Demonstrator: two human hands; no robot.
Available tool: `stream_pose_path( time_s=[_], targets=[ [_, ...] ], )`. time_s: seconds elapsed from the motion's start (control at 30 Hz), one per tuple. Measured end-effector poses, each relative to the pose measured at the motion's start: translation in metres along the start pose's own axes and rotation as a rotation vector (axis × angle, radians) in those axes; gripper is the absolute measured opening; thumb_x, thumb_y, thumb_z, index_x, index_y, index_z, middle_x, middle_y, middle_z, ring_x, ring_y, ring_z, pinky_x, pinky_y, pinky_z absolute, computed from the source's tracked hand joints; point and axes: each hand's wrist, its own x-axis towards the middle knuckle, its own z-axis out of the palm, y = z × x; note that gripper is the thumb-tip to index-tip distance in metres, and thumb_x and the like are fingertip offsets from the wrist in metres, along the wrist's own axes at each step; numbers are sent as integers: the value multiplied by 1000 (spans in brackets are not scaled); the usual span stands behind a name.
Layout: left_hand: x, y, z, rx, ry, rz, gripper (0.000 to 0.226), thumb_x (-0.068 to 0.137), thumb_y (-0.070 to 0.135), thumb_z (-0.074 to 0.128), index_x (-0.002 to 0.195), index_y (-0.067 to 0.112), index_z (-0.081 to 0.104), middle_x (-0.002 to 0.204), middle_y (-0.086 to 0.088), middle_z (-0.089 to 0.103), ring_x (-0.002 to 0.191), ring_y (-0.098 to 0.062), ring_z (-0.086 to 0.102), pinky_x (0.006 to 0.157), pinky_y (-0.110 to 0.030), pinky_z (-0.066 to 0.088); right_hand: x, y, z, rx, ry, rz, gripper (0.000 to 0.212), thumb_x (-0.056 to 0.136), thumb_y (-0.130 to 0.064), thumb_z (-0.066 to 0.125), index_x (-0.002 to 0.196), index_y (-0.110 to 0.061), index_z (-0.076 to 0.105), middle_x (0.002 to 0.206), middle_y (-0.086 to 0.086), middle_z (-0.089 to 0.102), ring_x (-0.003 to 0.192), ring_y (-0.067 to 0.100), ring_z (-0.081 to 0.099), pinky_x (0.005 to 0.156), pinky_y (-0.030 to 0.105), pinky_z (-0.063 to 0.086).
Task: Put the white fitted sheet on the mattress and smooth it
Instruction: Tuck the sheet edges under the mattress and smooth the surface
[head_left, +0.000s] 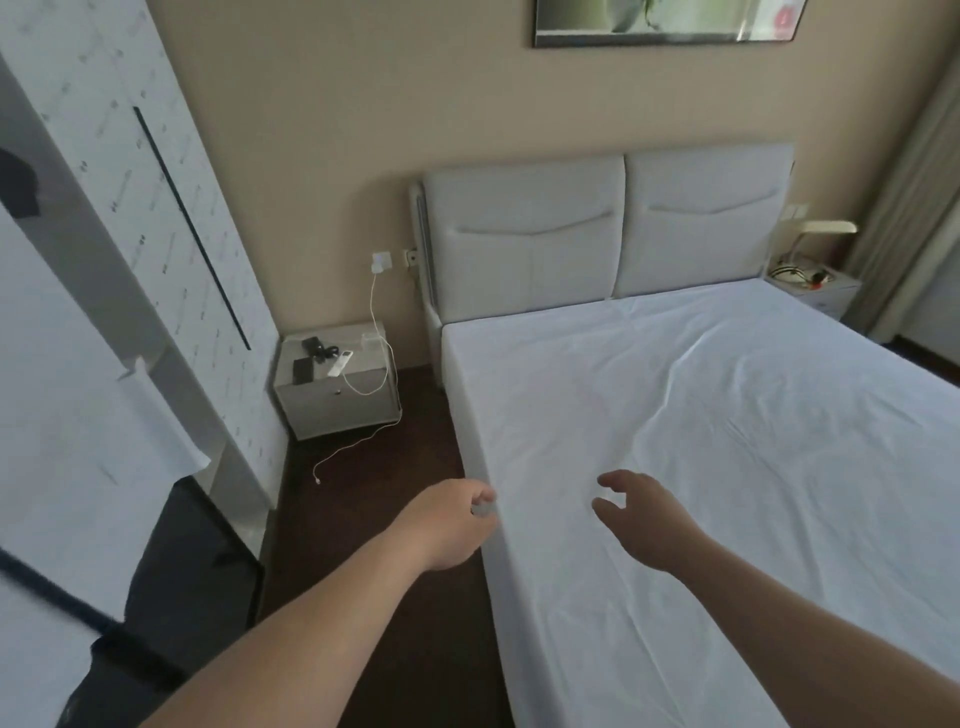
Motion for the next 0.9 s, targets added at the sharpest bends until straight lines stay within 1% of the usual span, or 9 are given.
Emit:
stream_pose_path(
  time_s=[0.1,0.2,0.3,0.4,0.5,0.63,0.77,0.9],
  targets=[
    [42,1,-19,31,-15,47,47,101,41,52,147,30,51,148,7,53,131,-14,54,106,-33,46,28,0,-3,7,34,55,46,99,-39,59,142,-25,54,141,0,55,116,16,58,94,26,40],
    [92,6,-41,84,-35,99,48,101,42,51,147,29,50,149,6,52,133,-15,53,108,-36,45,67,2,-9,24,58,110,47,99,-41,58,143,-25,54,142,1,54,120,17,58,96,28,43],
    [153,12,-69,169,-58,157,46,103,41,50,147,29,51,152,6,48,135,-16,50,111,-35,43,124,-5,-18,49,93,148,48,99,-41,57,144,-24,53,145,1,53,124,18,56,100,29,42],
    [229,20,-108,249,-61,203,46,103,41,49,147,30,50,155,7,45,137,-16,47,114,-35,40,199,-19,-29,95,125,161,48,99,-41,57,144,-24,52,146,2,52,124,19,57,99,28,42],
    [304,28,-154,285,-62,210,46,102,42,49,147,31,50,154,6,45,136,-16,48,113,-35,40,273,-38,-42,142,149,177,48,99,-41,58,143,-23,52,145,2,53,124,18,57,100,29,42],
    [385,28,-202,320,-93,257,48,103,40,49,150,30,47,155,6,44,138,-14,46,114,-33,38,349,-63,-58,144,140,224,47,100,-40,58,143,-23,53,143,2,53,123,19,57,102,29,42],
    [481,11,-240,313,-133,291,49,103,42,49,151,31,45,155,6,42,138,-14,45,114,-32,38,431,-87,-66,134,180,261,47,99,-41,58,143,-23,53,142,2,54,120,19,59,100,30,44],
    [595,-18,-268,326,-182,354,50,101,45,50,149,31,47,155,8,44,135,-13,48,113,-33,40,512,-105,-57,139,243,335,48,99,-41,59,143,-23,53,141,1,55,121,19,59,100,29,43]
  ],
)
